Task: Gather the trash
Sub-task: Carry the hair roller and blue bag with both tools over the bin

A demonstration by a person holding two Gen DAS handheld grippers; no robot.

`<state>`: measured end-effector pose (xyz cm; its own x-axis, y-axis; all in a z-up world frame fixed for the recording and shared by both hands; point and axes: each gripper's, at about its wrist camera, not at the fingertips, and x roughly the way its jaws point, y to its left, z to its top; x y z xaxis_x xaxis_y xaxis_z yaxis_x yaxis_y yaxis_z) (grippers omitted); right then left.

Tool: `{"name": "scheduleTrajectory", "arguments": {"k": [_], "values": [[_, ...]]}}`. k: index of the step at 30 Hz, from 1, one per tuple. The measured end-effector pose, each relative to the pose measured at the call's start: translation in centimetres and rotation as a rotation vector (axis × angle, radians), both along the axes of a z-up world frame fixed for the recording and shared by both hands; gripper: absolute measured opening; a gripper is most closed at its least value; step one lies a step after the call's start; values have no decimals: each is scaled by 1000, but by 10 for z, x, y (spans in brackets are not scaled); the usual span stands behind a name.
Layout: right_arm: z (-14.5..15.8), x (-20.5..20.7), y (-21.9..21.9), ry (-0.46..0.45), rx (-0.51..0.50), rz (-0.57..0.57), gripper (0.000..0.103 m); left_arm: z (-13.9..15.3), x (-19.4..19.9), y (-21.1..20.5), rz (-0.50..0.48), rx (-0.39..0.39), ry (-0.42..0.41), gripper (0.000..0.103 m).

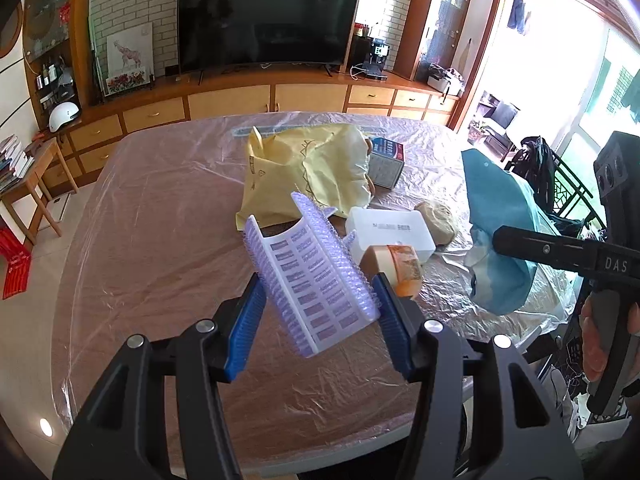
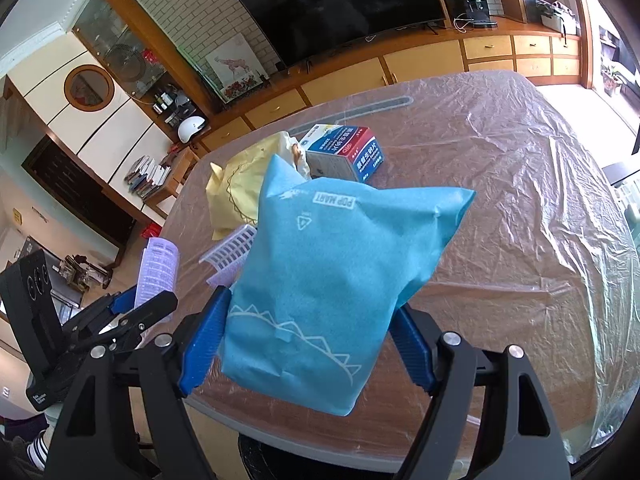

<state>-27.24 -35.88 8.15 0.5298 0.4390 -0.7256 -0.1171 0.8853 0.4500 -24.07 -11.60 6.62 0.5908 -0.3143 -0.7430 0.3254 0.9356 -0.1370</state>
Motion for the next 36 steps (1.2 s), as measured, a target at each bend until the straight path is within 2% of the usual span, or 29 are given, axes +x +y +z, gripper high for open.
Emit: {"name": "scheduleTrajectory", "arguments": {"k": [21, 36], "values": [[10, -64, -8, -32, -48, 110, 75, 4, -62, -19, -85, -7, 12, 56], [-3, -104, -3, 5, -58, 181, 74, -7, -106, -25, -127, 3, 49, 56]]}}
